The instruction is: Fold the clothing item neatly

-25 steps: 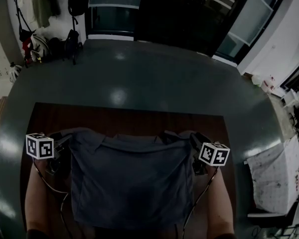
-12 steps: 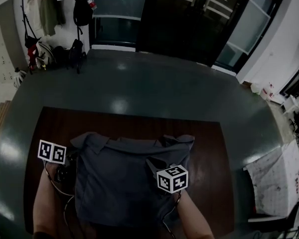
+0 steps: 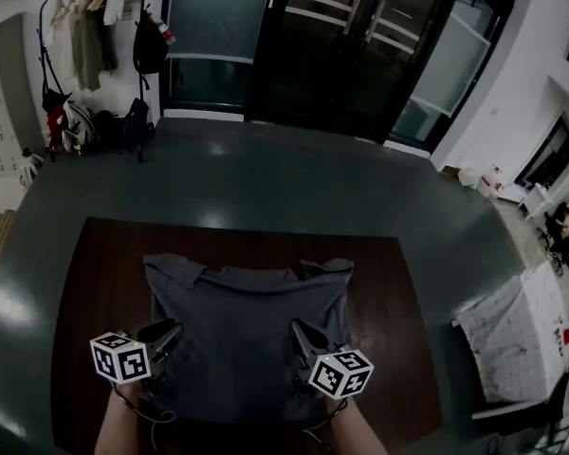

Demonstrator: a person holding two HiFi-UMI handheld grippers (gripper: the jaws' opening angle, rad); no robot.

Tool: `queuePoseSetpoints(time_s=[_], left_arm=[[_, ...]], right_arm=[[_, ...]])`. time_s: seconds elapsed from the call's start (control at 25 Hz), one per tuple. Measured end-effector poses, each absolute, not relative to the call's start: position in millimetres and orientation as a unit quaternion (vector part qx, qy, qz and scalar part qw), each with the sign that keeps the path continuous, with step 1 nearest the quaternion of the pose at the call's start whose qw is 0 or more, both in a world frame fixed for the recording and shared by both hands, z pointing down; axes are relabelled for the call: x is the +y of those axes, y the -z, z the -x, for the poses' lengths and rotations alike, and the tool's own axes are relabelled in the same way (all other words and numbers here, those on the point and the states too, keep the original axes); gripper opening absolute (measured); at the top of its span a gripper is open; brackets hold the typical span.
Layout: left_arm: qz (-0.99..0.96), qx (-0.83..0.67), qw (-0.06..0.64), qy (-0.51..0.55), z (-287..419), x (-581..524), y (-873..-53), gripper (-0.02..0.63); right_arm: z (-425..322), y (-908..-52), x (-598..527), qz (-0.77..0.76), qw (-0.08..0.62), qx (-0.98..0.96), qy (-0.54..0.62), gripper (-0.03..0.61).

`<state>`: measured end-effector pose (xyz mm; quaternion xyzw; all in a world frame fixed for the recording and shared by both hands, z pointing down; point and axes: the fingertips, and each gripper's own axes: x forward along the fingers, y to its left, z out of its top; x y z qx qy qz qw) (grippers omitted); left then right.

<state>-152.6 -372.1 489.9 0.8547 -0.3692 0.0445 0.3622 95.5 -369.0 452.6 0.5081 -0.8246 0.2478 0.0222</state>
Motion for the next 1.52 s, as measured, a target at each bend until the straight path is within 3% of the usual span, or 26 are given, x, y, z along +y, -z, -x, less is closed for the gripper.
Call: queuePoseSetpoints(time_s=[0.32,0.48,0.88,1.52], left_arm=[[-0.905,-0.311,0.281,-0.069,97,-307,-442,0.112],[-0.916,-0.327,0.227,-0.052,85,-291,-420,0.010],[-0.915,-0.389,0.106,-0.022,40,-194,-378,0.009],[-0.879,-0.472,0.068,0.013,-39,58,-354,0.009]], right_arm=[[-107,-383,-295,-0.546,-0.051,-0.821,-0.160,-0.011],[-103,-351,-266,-0.566,-0.068,-0.816,-0.100,-0.011],[-112,-340,-178,-0.548,-0.078,-0.830,-0.063,-0.011],[-204,-335,55,-0.529,-0.078,-0.844,-0.043,-0.012]])
